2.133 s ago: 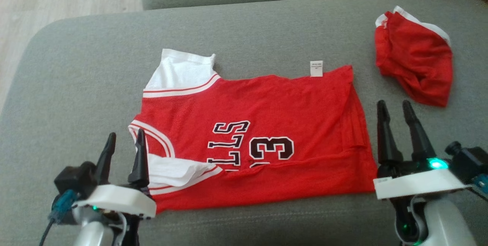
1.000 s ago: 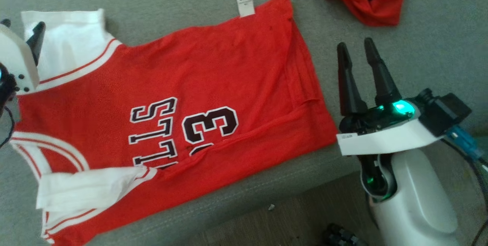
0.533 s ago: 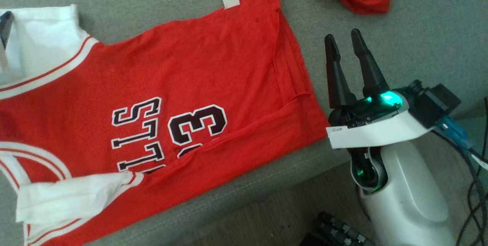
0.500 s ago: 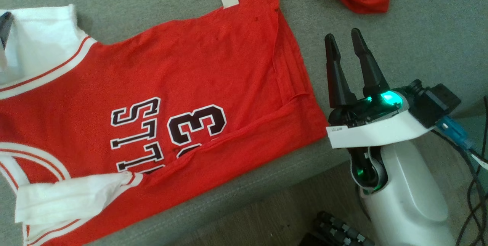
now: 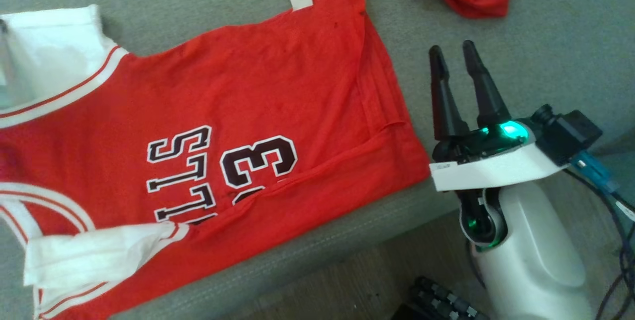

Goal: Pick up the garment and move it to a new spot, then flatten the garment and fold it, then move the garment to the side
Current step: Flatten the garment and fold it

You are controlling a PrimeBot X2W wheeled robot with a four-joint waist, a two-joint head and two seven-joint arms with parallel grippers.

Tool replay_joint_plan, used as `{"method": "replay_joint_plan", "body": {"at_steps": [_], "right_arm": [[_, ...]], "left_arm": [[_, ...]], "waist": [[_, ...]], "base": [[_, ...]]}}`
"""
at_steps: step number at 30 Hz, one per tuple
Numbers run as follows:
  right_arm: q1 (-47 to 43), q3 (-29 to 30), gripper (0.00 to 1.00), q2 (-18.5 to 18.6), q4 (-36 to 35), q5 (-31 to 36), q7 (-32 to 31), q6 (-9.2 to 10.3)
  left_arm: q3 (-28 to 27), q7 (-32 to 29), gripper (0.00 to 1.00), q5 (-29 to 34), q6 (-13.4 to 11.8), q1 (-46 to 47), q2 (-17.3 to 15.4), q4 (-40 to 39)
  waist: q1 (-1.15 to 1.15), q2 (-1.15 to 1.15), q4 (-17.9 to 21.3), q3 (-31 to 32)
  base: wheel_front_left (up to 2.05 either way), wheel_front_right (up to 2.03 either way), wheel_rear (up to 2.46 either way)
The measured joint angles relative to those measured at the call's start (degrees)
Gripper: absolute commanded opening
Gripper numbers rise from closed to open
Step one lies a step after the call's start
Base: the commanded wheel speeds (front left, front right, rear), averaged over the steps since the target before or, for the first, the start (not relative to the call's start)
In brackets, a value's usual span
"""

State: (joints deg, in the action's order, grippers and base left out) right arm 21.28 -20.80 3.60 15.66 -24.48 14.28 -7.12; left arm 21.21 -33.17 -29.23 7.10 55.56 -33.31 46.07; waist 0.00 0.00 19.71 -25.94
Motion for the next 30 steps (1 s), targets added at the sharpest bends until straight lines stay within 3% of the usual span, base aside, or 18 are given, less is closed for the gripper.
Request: {"method": "replay_joint_plan", "body": {"at_steps": [4,8,15,20,25,30], "right_arm": [[0.5,2.0,1.00,0.0,1.1,-0.2,-0.4,0.00],[4.4,3.9,1.00,1.5,2.8,-1.4,-5.4,0.00],[16.2,2.8,1.00,11.2,6.6,-3.2,-17.9,0.00],[22.7,-4.8,1.00,19.5,11.0,-7.1,-26.6,0.00],[27.7,-13.2,1.00,27.7,14.6,-10.0,-31.4,0.00],[31.9,-20.7,1.00,31.5,17.1,-12.4,-33.8,0.00]], "left_arm": [[0.3,3.2,0.00,-0.7,0.0,0.0,1.1,-0.8],[0.1,9.6,0.00,-0.7,0.0,0.0,2.4,-2.9],[0.4,18.7,0.00,-1.7,-0.2,-0.4,7.9,-7.1],[1.7,22.2,0.00,-1.6,-0.2,-1.1,10.1,-8.9],[3.5,23.8,0.00,-1.2,-0.2,-1.4,12.2,-9.1],[4.4,24.8,0.00,-1.2,0.0,-1.4,13.3,-9.1]], "waist": [[0.00,0.00,-1.7,0.4],[0.00,0.00,-4.1,0.8],[0.00,0.00,-10.4,1.0],[0.00,0.00,-14.9,0.3],[0.00,0.00,-18.2,-0.8],[0.00,0.00,-19.7,-2.2]], "base": [[0.00,0.00,0.00],[0.00,0.00,0.00],[0.00,0.00,0.00],[0.00,0.00,0.00],[0.00,0.00,0.00],[0.00,0.00,0.00]]}}
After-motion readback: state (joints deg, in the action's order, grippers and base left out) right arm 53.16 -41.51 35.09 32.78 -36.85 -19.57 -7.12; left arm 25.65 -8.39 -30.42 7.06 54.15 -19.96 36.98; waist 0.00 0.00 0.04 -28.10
